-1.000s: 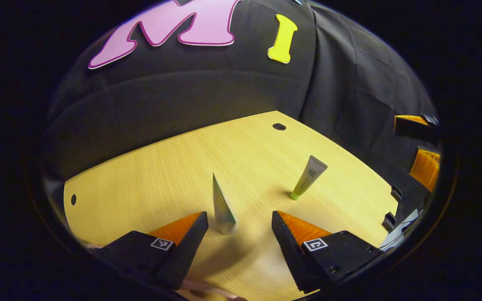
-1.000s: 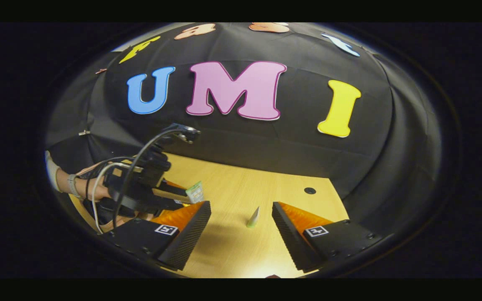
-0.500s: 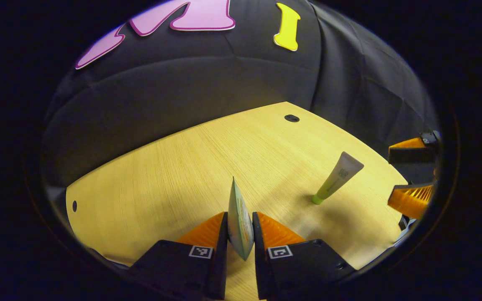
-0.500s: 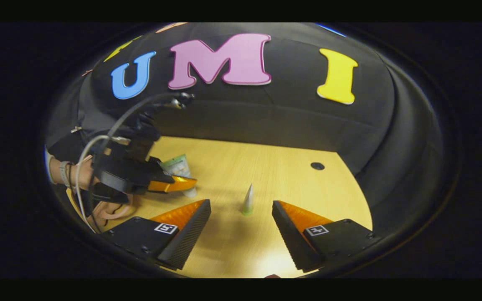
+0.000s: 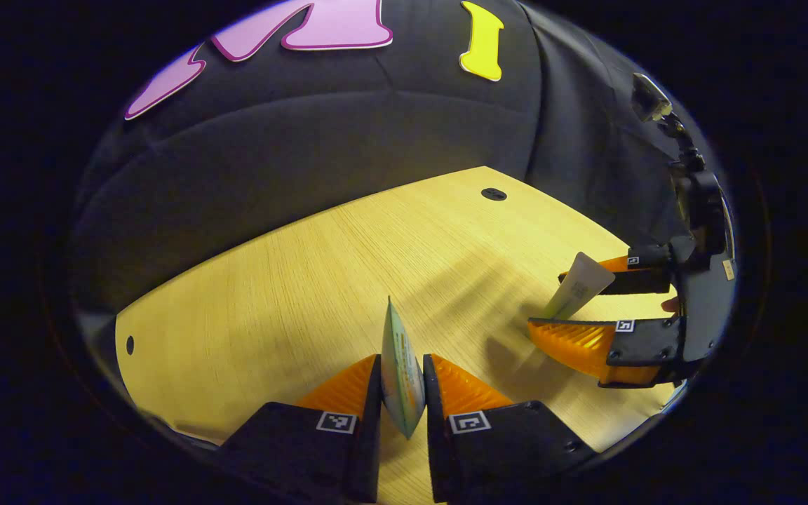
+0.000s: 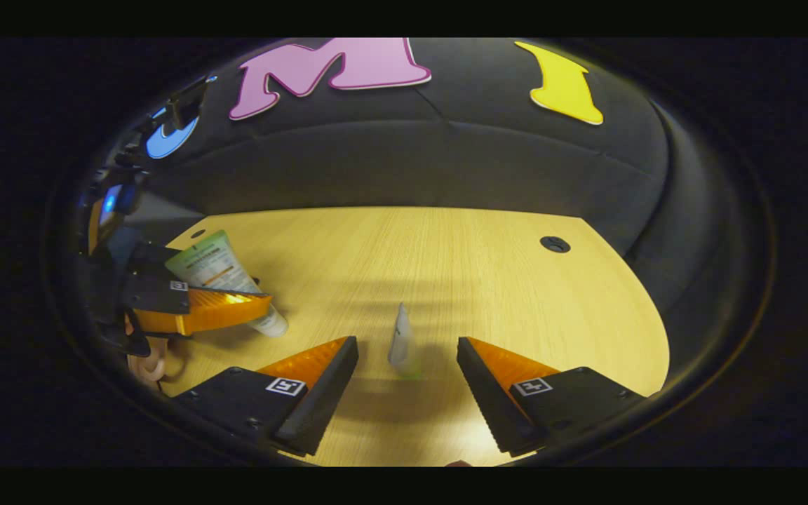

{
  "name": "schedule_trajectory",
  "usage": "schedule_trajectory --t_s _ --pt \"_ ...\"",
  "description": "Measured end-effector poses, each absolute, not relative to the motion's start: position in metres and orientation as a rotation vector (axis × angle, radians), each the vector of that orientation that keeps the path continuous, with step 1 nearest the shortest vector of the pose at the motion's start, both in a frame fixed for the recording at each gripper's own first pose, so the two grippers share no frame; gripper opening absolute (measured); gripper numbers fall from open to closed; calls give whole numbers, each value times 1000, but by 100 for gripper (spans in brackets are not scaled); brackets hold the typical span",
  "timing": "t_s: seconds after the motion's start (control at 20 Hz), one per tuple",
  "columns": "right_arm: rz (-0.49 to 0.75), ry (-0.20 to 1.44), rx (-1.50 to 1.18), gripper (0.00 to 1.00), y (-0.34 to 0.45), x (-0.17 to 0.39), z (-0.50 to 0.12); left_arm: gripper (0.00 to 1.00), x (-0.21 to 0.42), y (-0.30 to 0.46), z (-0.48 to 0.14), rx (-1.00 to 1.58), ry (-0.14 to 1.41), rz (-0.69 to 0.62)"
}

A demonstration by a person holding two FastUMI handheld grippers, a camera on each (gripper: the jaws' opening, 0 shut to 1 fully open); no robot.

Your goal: First open the suitcase, pack the skin care products into it, and then close the suitcase.

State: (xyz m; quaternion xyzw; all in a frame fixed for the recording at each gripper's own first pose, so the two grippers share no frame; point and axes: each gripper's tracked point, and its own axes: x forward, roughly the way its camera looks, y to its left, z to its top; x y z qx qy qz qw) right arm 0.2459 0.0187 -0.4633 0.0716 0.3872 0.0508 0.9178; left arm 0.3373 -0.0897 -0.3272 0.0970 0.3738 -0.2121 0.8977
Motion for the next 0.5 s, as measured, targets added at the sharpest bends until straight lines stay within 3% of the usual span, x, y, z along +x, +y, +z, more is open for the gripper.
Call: schedule_trajectory --t_s 0.1,0.25,0.3,0.35,0.5 --pt "116 848 181 85 24 246 -481 35 339 -89 -328 188 784 -424" --pt "109 863 248 37 28 246 -485 33 341 -88 -328 163 812 -392" --pt "113 869 272 31 34 245 -484 35 341 -88 -327 159 825 -387" --pt "116 874 279 37 34 244 -483 33 340 -88 -324 153 837 -386" --pt "144 851 285 31 33 243 -469 33 339 -84 -301 141 823 -410"
